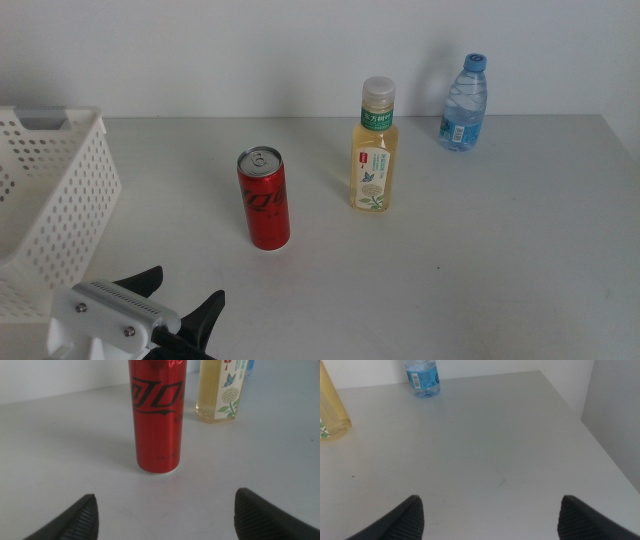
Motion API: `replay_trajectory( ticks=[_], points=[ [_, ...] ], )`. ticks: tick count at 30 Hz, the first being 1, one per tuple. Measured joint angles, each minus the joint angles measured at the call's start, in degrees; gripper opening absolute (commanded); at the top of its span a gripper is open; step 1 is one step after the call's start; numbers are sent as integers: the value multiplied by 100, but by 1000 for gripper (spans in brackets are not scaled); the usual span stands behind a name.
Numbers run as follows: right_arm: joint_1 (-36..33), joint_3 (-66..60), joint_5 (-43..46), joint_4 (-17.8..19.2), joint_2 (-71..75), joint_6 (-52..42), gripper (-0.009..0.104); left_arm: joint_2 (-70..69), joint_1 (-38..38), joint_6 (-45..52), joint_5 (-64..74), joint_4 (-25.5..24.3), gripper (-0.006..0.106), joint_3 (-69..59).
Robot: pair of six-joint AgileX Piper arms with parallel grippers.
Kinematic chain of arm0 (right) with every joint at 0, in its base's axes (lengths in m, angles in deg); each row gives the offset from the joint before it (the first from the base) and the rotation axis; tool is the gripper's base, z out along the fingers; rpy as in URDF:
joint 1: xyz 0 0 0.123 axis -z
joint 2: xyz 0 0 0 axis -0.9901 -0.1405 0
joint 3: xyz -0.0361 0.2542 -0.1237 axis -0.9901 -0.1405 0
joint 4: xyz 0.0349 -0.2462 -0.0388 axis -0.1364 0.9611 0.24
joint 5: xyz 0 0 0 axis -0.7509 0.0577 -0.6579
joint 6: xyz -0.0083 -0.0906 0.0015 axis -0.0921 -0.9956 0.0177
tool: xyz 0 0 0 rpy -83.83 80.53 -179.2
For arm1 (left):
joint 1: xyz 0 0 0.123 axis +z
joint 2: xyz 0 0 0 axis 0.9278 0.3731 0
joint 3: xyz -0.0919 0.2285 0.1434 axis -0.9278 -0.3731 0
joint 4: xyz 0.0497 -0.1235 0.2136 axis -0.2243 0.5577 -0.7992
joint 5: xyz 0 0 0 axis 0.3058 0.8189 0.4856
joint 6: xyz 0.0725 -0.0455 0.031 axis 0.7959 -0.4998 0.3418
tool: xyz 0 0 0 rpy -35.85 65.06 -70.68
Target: Use arms to grab the bottles and put them into the dustbin to the left of the table.
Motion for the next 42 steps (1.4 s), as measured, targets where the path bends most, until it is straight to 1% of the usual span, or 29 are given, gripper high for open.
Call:
replay_trajectory(
  ticks=[4,8,15,25,33,40,42],
  points=[
    [0,0,0,0,0,0,94,7,0,0,22,-13,92,141],
    [0,0,0,0,0,0,94,184,0,75,73,24,92,742],
    [0,0,0,0,0,0,94,940,0,143,346,40,92,1721],
    [0,0,0,0,0,0,94,1915,22,143,515,47,92,2646],
    [0,0,0,0,0,0,94,2374,341,143,859,-232,92,3278],
    [0,0,0,0,0,0,94,2845,351,143,902,-369,92,3754],
    [0,0,0,5,0,0,94,2948,351,143,908,-398,89,3863]
  ],
)
